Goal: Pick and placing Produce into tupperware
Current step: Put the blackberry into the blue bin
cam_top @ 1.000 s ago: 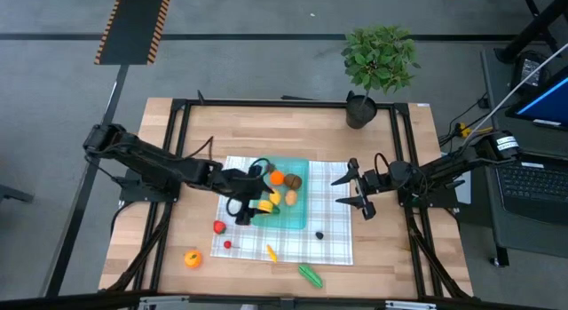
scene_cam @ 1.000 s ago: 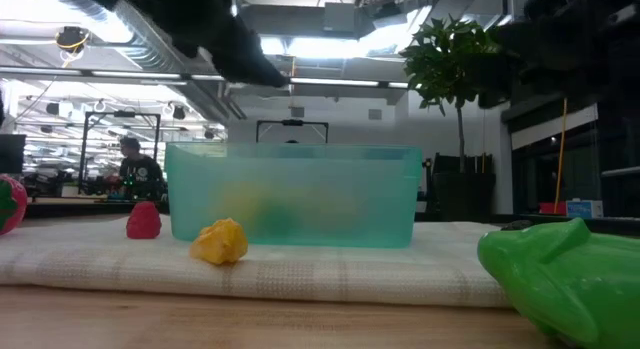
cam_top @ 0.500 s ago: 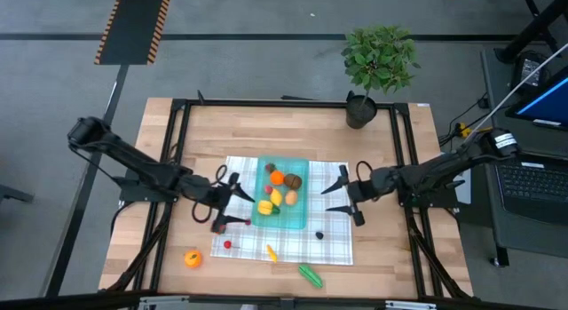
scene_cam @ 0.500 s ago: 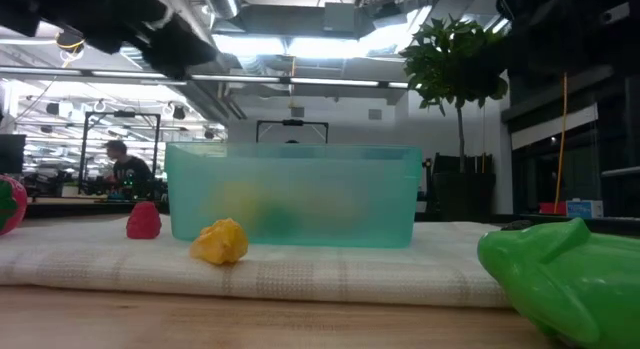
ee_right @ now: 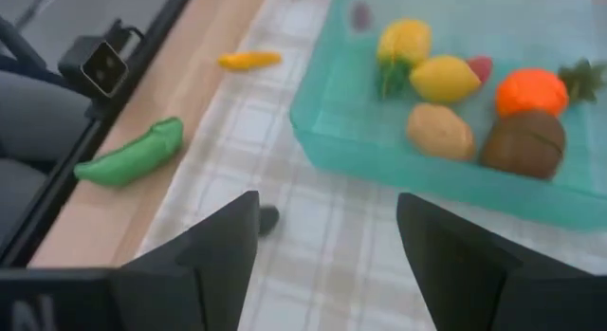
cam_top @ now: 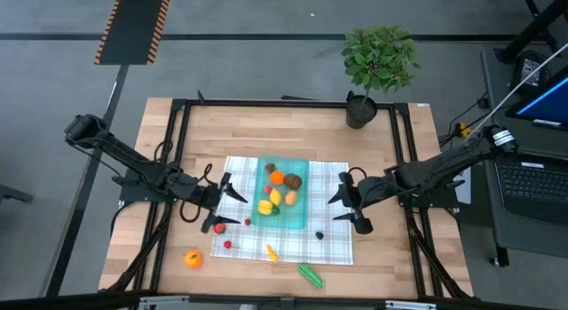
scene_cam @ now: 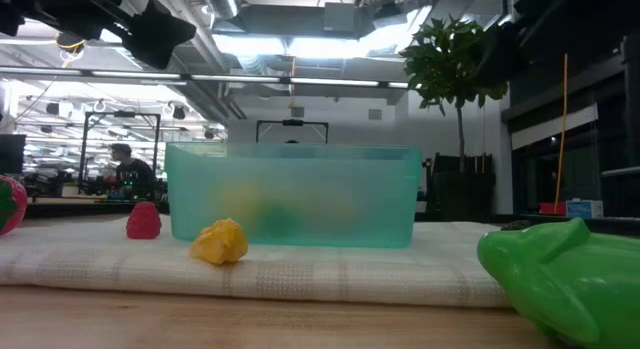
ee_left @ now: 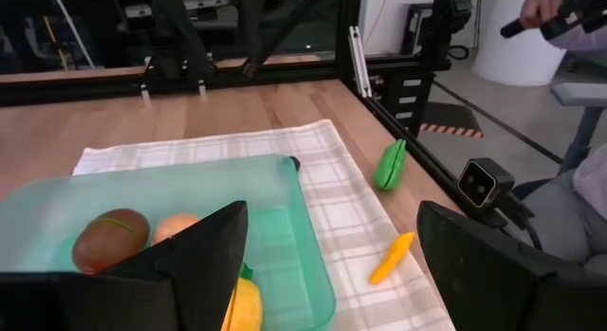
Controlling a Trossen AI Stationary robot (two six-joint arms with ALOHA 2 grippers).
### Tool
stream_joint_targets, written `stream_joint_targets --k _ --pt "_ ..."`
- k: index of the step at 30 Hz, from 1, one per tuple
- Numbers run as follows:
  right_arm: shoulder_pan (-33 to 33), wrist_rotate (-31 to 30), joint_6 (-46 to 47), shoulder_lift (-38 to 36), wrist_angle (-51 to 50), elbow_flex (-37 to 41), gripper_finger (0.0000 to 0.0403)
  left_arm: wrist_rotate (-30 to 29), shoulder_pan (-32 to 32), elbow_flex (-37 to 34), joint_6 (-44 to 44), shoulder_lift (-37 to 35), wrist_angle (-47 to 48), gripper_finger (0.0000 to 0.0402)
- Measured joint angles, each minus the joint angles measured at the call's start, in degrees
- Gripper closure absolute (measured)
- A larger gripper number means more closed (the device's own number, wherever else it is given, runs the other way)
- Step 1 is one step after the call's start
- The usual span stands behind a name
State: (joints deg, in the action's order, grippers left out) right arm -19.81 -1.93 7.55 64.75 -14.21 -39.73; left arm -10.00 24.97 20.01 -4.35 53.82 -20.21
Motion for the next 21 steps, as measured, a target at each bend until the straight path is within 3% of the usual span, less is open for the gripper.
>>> stream_joint_targets --k 5,14,21 --pt "0.0 -0.1 2.7 0.0 -8.8 -4.5 0.0152 0.0 0.0 0.0 0.0 0.0 0.0 0.0104" --pt "-0.2 -0.1 2.9 1.2 -9.8 -4.8 0.0152 0.0 0.0 0.0 0.0 0.2 0.1 0.0104" --pt "-3.3 -1.5 3.0 7.2 -8.7 -4.8 0.0152 0.0 0.0 0.0 -0.1 0.2 0.1 0.0104"
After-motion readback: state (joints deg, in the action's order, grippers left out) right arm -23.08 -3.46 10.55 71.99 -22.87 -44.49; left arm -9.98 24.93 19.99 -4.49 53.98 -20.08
